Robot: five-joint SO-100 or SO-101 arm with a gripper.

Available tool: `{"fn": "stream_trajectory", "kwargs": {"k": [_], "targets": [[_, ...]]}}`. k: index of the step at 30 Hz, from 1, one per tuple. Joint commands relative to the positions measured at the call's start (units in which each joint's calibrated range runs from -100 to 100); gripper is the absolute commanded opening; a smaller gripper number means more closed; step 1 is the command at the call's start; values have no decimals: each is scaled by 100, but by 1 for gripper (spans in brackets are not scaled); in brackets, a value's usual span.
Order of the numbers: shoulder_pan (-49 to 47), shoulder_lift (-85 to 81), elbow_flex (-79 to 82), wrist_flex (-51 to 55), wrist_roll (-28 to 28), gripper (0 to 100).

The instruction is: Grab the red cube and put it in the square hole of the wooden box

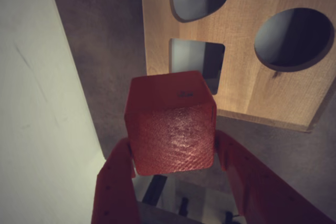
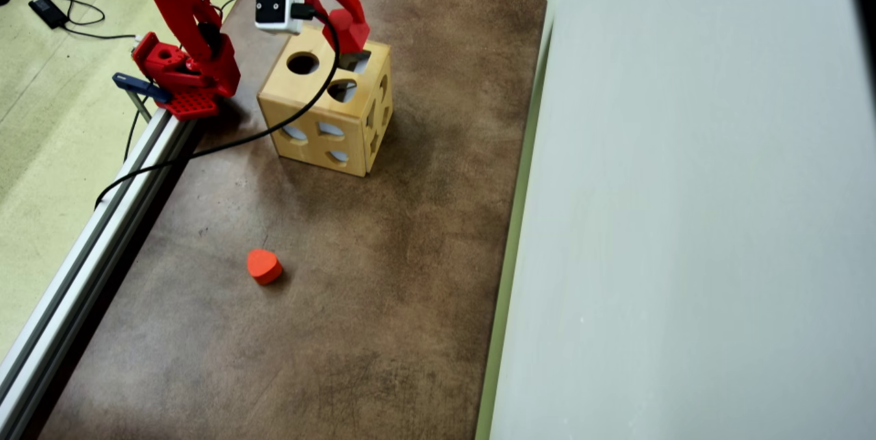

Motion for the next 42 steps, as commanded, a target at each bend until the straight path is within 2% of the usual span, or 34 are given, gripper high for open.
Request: {"fn": "stream_trajectory", "kwargs": {"k": [1, 8, 42], "targets": [[-40, -23, -76, 49, 29, 2], [34, -66, 461, 49, 29, 2], [64, 206, 613, 49, -15, 2]]}}
